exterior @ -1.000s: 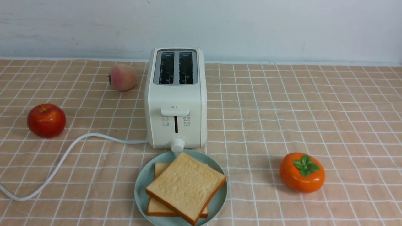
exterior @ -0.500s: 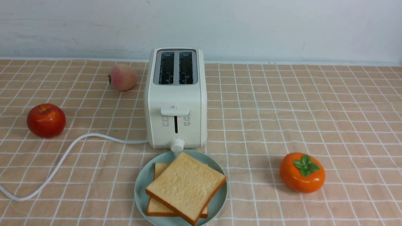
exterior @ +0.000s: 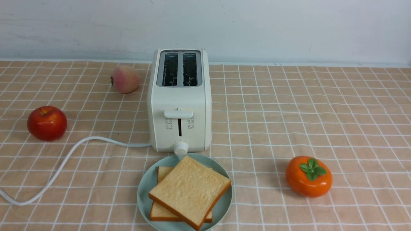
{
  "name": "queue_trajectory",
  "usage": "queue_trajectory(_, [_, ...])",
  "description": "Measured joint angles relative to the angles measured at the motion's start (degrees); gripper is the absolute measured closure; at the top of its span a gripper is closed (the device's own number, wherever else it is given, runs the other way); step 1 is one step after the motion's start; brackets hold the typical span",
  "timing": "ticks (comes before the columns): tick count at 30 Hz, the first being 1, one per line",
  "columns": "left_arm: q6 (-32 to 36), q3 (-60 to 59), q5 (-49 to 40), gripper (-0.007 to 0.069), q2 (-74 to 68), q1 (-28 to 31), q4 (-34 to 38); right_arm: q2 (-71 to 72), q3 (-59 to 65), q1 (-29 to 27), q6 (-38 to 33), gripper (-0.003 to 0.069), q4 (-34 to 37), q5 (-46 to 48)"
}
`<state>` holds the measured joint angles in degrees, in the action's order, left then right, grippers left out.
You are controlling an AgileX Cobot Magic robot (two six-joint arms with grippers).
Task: Take toasted bread from bread machine on light coffee tablecloth place on plate.
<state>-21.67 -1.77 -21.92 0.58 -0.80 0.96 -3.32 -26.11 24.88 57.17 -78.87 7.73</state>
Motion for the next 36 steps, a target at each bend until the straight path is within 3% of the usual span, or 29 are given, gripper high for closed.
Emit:
queue_trajectory(11, [0.00, 0.00, -0.06, 0.0582, 0.00, 0.00, 0.11, 0.00, 0.00, 0.00, -0.06, 0.0567, 1.58, -0.13])
queue_trajectory(14, [0.00, 0.00, -0.06, 0.0578, 0.00, 0.00, 0.11, 0.00, 0.00, 0.00, -1.88, 0.0564, 10.69, -0.06])
queue_trajectory(16, [0.00, 0.00, -0.06, 0.0574, 0.00, 0.00, 0.11, 0.00, 0.00, 0.00, -10.22, 0.0559, 28.31, 1.51])
queue_trajectory(17, [0.00, 0.00, -0.06, 0.0574, 0.00, 0.00, 0.11, 0.00, 0.00, 0.00, -10.22, 0.0559, 29.67, 1.65])
queue_trajectory(18, [0.00, 0.00, -0.06, 0.0571, 0.00, 0.00, 0.11, 0.00, 0.12, 0.00, -18.62, 0.0557, 40.40, 2.65])
queue_trajectory(21, [0.00, 0.00, -0.06, 0.0568, 0.00, 0.00, 0.11, 0.00, 1.30, 0.00, -33.33, 0.0553, 59.28, 3.33])
queue_trajectory(23, [0.00, 0.00, -0.06, 0.0568, 0.00, 0.00, 0.11, 0.00, 1.90, 0.00, -39.49, 0.0552, 64.74, 3.54])
queue_trajectory(26, [0.00, 0.00, -0.06, 0.0564, 0.00, 0.00, 0.11, 0.00, 4.52, 0.00, -53.09, 0.0552, 78.54, 2.97])
queue_trajectory(30, [0.00, 0.00, -0.12, 0.0561, 0.00, 0.00, 0.11, 0.00, 7.47, 0.00, -60.11, 0.0549, 86.25, 1.10])
queue_trajectory(36, [0.00, 0.00, -0.18, 0.0561, 0.00, 0.00, 0.11, 1.16, 13.89, -1.87, -61.60, 0.0543, 87.03, 0.23])
